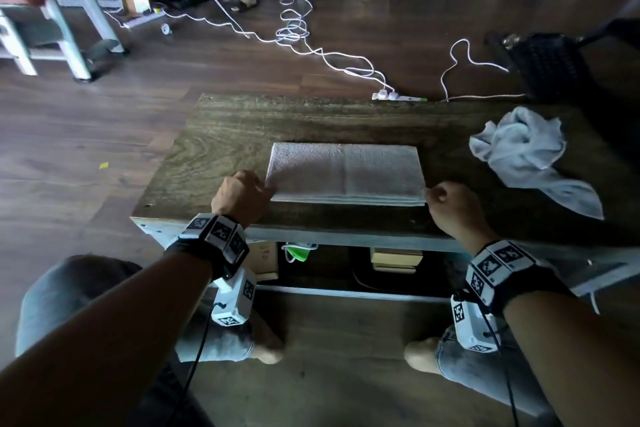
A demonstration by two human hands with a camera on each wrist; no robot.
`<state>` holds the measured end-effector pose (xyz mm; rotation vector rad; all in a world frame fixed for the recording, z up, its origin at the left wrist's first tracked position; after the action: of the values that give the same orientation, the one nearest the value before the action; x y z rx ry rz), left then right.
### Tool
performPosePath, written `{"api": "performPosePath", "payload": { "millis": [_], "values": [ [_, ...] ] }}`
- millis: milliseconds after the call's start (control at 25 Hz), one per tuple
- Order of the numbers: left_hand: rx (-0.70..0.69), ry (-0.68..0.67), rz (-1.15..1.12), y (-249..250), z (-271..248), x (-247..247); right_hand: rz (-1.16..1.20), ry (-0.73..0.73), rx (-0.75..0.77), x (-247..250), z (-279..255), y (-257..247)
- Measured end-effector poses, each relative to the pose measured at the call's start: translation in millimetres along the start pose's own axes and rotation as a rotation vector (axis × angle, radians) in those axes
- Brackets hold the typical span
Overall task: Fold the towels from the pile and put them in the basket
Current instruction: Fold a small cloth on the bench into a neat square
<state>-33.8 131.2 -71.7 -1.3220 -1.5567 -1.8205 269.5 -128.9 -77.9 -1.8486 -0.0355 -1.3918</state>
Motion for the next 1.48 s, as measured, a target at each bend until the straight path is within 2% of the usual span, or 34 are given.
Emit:
{"api": "performPosePath", "payload": {
  "millis": [240, 360, 560, 640, 720, 800, 840, 920, 1000, 1080, 1200, 1240, 1360, 1480],
  "values": [
    [0.062, 0.078, -0.092, 4.3, 4.9, 18.5, 0.016, 0.063, -0.031, 15.3, 6.1, -6.6],
    [0.049, 0.055, -0.148, -1.3, 5.8, 24.5, 0.026, 0.066, -0.024, 22.8, 5.5, -7.7],
    [0.028, -0.001, -0.027, -8.8, 8.9, 8.8, -0.113, -0.082, -0.051, 9.9, 2.8, -0.6],
    [-0.114, 0.027, 0.039, 7.1, 7.6, 4.1, -0.151, 0.039, 0.027, 12.3, 2.9, -6.9],
    [-0.394, -0.024, 0.092, 38.4, -4.2, -11.8, -0.16, 0.154, 0.228, 8.8, -1.7, -25.4],
    [-0.593, -0.138, 0.139, 59.0, -21.6, -33.9, -0.192, 0.066, 0.465, -15.0, -10.8, -46.9],
    [-0.618, -0.167, 0.146, 61.0, -25.9, -42.6, -0.229, 0.013, 0.545, -28.2, -15.5, -52.8],
    [-0.608, -0.133, 0.159, 58.7, -28.2, -47.0, -0.298, -0.001, 0.569, -40.3, -20.4, -58.0],
    [-0.59, -0.124, 0.185, 58.9, -29.4, -46.0, -0.355, 0.056, 0.526, -39.0, -21.3, -64.6],
    [-0.529, -0.148, 0.105, 64.7, -22.6, -42.4, -0.365, 0.093, 0.534, -38.9, -23.0, -82.0],
    [-0.646, -0.073, 0.001, 99.7, -13.2, -46.6, -0.322, 0.114, 0.524, -56.1, -13.9, -116.6],
    [-0.673, -0.077, 0.032, 107.6, -10.9, -57.0, -0.303, 0.092, 0.504, -68.0, -8.7, -125.5],
    [-0.614, -0.168, 0.256, 110.4, -7.2, -98.1, -0.276, -0.064, 0.497, -110.8, 1.9, -130.8],
    [-0.578, -0.167, 0.299, 99.5, -8.0, -110.4, -0.419, -0.05, 0.504, -123.7, 2.7, -114.9]
  ]
}}
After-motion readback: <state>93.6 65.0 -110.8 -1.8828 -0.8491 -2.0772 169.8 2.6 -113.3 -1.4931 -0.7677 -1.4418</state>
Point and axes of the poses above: each hand's wrist, its own z-axis towards the middle knuckle, its own x-axis out of the back of the hand, y = z × x, the point moved 8 cm from there along z, towards the middle knuckle, and after that the axes turned 2 degrees about -z, right-handed, at the moved point
